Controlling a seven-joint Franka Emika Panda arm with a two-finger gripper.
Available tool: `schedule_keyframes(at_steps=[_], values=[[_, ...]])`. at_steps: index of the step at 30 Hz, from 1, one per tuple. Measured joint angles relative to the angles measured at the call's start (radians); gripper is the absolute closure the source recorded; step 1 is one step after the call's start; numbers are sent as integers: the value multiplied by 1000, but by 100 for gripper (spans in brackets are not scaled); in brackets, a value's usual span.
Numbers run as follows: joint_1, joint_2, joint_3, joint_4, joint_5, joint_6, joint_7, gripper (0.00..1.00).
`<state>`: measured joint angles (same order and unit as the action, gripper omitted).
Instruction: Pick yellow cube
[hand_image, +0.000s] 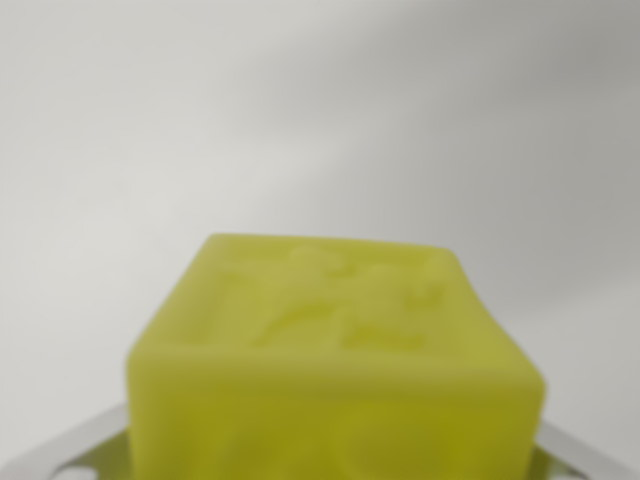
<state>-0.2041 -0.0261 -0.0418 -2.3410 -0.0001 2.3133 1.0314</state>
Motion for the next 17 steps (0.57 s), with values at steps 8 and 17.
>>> schedule_keyframes(at_steps=[8, 17], values=[[0, -27, 0, 19, -1, -46, 1, 100], [0, -29, 0, 20, -2, -49, 1, 100]])
